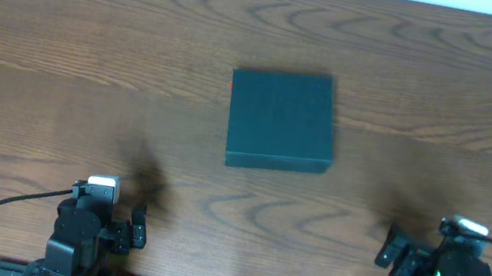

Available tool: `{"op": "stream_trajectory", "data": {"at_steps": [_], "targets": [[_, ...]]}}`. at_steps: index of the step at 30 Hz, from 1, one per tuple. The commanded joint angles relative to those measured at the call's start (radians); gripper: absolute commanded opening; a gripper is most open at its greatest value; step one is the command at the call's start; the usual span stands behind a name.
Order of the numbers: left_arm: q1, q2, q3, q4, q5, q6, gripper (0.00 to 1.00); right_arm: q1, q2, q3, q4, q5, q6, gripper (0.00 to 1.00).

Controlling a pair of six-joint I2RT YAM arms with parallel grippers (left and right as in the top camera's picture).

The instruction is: Pack container

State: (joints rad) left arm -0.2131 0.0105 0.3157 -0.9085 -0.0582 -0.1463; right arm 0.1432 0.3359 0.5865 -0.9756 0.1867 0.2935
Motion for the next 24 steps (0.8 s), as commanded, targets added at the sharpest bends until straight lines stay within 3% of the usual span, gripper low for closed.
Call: {"op": "stream_trajectory", "data": {"at_steps": [1,15,24], "targets": [[0.004,-0.007,-0.007,-0.031,0.003,0.0,0.95,-0.069,-0.083,-0.085,0.006,-0.137,-0.142,0.99],[0.004,-0.007,-0.007,-0.031,0.003,0.001,0.95,-0.093,-0.322,-0.247,-0.051,-0.117,-0.146,0.99],[0.004,-0.007,-0.007,-0.031,0.003,0.0,0.95,-0.117,-0.33,-0.247,-0.056,-0.109,-0.146,0.99]]}}
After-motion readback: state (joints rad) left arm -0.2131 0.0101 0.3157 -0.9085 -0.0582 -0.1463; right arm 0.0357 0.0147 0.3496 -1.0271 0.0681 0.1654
